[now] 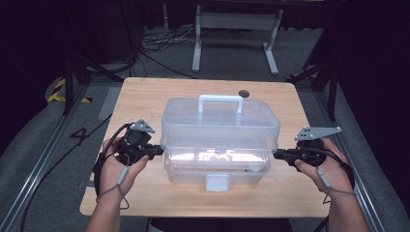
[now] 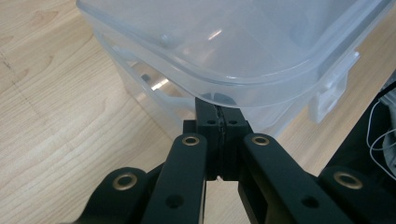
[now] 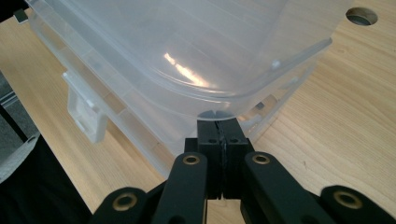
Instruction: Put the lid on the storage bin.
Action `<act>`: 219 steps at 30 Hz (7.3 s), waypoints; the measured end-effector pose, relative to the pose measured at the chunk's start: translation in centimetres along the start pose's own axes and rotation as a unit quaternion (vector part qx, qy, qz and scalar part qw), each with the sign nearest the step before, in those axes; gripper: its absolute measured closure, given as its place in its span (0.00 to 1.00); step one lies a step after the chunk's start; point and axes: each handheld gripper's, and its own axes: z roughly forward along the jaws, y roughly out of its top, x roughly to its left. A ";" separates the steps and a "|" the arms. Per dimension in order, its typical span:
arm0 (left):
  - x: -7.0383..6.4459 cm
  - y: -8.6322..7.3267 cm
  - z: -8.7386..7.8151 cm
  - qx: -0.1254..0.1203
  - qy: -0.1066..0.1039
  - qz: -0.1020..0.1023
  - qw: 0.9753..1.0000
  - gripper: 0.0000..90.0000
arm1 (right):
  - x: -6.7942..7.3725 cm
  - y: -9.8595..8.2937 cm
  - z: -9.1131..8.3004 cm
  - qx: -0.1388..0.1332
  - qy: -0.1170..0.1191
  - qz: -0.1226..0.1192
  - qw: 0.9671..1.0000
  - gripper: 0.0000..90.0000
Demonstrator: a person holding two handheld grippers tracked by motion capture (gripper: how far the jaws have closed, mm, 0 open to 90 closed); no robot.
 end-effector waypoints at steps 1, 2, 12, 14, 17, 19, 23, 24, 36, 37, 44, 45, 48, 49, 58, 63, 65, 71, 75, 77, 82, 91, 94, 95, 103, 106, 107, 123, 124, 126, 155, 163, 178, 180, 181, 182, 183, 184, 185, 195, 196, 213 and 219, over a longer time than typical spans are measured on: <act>0.0 0.0 0.0 0.003 0.000 0.001 1.000 1.00 | 0.0 0.0 0.0 0.003 0.000 -0.001 1.000 1.00; 0.0 0.0 0.0 0.008 0.000 0.005 1.000 1.00 | 0.0 0.0 0.0 0.005 0.000 -0.001 1.000 1.00; 0.0 0.0 0.4 0.032 -0.006 0.013 0.999 1.00 | 0.1 -0.1 0.3 0.029 0.002 -0.011 1.000 1.00; 0.0 0.0 0.4 0.037 -0.010 0.014 0.999 1.00 | 0.1 -0.2 0.3 0.033 0.004 -0.013 0.999 1.00; 0.2 0.0 0.5 0.043 -0.018 0.013 0.999 1.00 | 0.2 -0.2 0.3 0.038 0.006 -0.015 0.999 1.00; 0.2 0.0 0.5 0.051 -0.022 0.016 0.998 1.00 | 0.2 -0.2 0.4 0.042 0.008 -0.016 0.999 0.99; 0.3 0.1 0.6 0.059 -0.024 0.020 0.998 1.00 | 0.2 -0.3 0.5 0.050 0.009 -0.018 0.999 0.99; 0.3 0.1 0.6 0.060 -0.024 0.020 0.998 1.00 | 0.2 -0.3 0.5 0.053 0.009 -0.019 0.998 0.99; 0.3 0.0 0.7 0.083 -0.022 0.029 0.996 1.00 | 0.3 -0.4 0.7 0.072 0.009 -0.027 0.997 0.99; 0.3 0.0 0.7 0.085 -0.022 0.029 0.996 1.00 | 0.3 -0.4 0.8 0.074 0.009 -0.028 0.997 0.99; 0.4 -0.1 1.2 0.104 -0.027 0.030 0.994 1.00 | 0.4 -0.6 1.2 0.093 0.011 -0.033 0.995 0.99; 0.4 -0.1 1.2 0.106 -0.027 0.031 0.994 1.00 | 0.4 -0.6 1.3 0.095 0.011 -0.034 0.995 0.99; 0.4 -0.2 1.4 0.113 -0.027 0.034 0.993 1.00 | 0.4 -0.6 1.5 0.104 0.013 -0.039 0.994 0.99; 0.4 -0.2 1.5 0.115 -0.028 0.034 0.992 1.00 | 0.4 -0.6 1.5 0.104 0.013 -0.039 0.994 0.99; 0.4 -0.3 2.1 0.137 -0.030 0.036 0.989 1.00 | 0.5 -0.8 2.0 0.125 0.022 -0.041 0.991 0.99; 0.4 -0.3 2.4 0.143 -0.030 0.039 0.988 1.00 | 0.5 -0.9 2.2 0.133 0.024 -0.040 0.990 0.99; 0.4 -0.3 2.5 0.148 -0.031 0.040 0.988 1.00 | 0.5 -0.9 2.3 0.136 0.025 -0.041 0.990 0.99; 0.3 -0.4 2.8 0.156 -0.030 0.041 0.986 1.00 | 0.5 -1.0 2.6 0.146 0.027 -0.041 0.988 0.99; 0.3 -0.4 2.8 0.159 -0.030 0.041 0.986 1.00 | 0.5 -1.0 2.7 0.149 0.028 -0.041 0.988 0.99; 0.3 -0.4 2.8 0.162 -0.029 0.045 0.985 1.00 | 0.5 -1.1 2.8 0.153 0.028 -0.042 0.987 0.99; 0.2 -0.4 2.9 0.170 -0.028 0.047 0.984 1.00 | 0.5 -1.1 2.9 0.160 0.028 -0.043 0.986 0.99; 0.2 -0.5 3.0 0.177 -0.034 0.044 0.983 1.00 | 0.5 -1.2 2.9 0.167 0.031 -0.043 0.985 0.99; 0.3 -0.5 3.1 0.179 -0.034 0.043 0.982 1.00 | 0.5 -1.3 3.0 0.172 0.029 -0.044 0.984 0.98; 0.3 -0.6 3.1 0.180 -0.035 0.044 0.982 1.00 | 0.5 -1.4 3.0 0.172 0.028 -0.045 0.984 0.99; 0.1 -0.6 3.1 0.183 -0.046 0.054 0.981 0.99 | 0.4 -1.4 2.9 0.170 0.033 -0.040 0.984 0.97; 0.0 -0.6 3.0 0.183 -0.047 0.053 0.981 0.96 | 0.4 -1.4 2.7 0.167 0.035 -0.040 0.985 0.96; 0.0 -0.6 2.9 0.183 -0.048 0.055 0.980 0.96 | 0.4 -1.5 2.7 0.166 0.035 -0.039 0.985 0.95; 1.5 -2.4 0.7 0.138 -0.031 0.004 0.990 0.76 | -0.5 -0.9 2.2 0.158 0.024 -0.046 0.986 0.83; 1.6 -2.4 0.4 0.132 -0.031 0.003 0.991 0.74 | -0.7 -0.9 2.0 0.152 0.026 -0.044 0.987 0.82; 1.9 -2.7 -0.1 0.115 -0.027 -0.004 0.993 0.72 | -0.9 -0.9 1.5 0.143 0.033 -0.038 0.988 0.81; 8.4 -5.2 -0.5 -0.003 0.076 -0.072 0.995 0.53 | -8.1 -3.4 -1.0 -0.028 -0.094 0.035 0.995 0.47; 8.9 -5.4 0.7 0.011 0.112 -0.063 0.992 0.49 | -10.6 -5.0 0.6 -0.039 -0.115 0.074 0.990 0.44; 9.8 -6.0 3.5 0.018 0.097 -0.068 0.993 0.48 | -12.5 -6.9 3.4 -0.008 -0.119 0.097 0.988 0.43; 9.9 -6.0 3.7 0.020 0.095 -0.068 0.993 0.48 | -12.5 -6.9 3.7 -0.005 -0.118 0.096 0.988 0.43; 9.9 -6.1 3.9 0.022 0.094 -0.068 0.993 0.48 | -12.5 -7.0 4.2 0.000 -0.115 0.096 0.989 0.42; 10.0 -6.1 4.1 0.024 0.093 -0.070 0.993 0.48 | -12.5 -7.0 4.2 0.000 -0.115 0.096 0.989 0.42; 10.1 -6.2 4.5 0.027 0.092 -0.070 0.993 0.47 | -12.5 -7.1 4.7 0.001 -0.117 0.092 0.989 0.42; 10.1 -6.2 4.6 0.031 0.090 -0.070 0.993 0.47 | -12.5 -7.1 4.8 -0.001 -0.119 0.091 0.989 0.42; 10.1 -6.2 4.6 0.031 0.090 -0.070 0.993 0.47 | -12.5 -7.1 4.8 -0.001 -0.119 0.091 0.989 0.42; 9.9 -6.3 6.8 0.066 0.075 -0.059 0.993 0.47 | -12.4 -7.7 7.3 0.025 -0.110 0.087 0.990 0.42; 9.8 -6.2 6.9 0.070 0.072 -0.058 0.993 0.47 | -12.4 -7.7 7.6 0.028 -0.109 0.086 0.990 0.42; 9.0 -5.9 8.9 0.125 0.053 -0.021 0.991 0.44 | -10.9 -7.6 10.4 0.046 -0.099 0.028 0.994 0.40; 8.8 -5.7 9.0 0.128 0.048 -0.010 0.990 0.42 | -10.7 -7.6 11.0 0.056 -0.093 0.024 0.994 0.40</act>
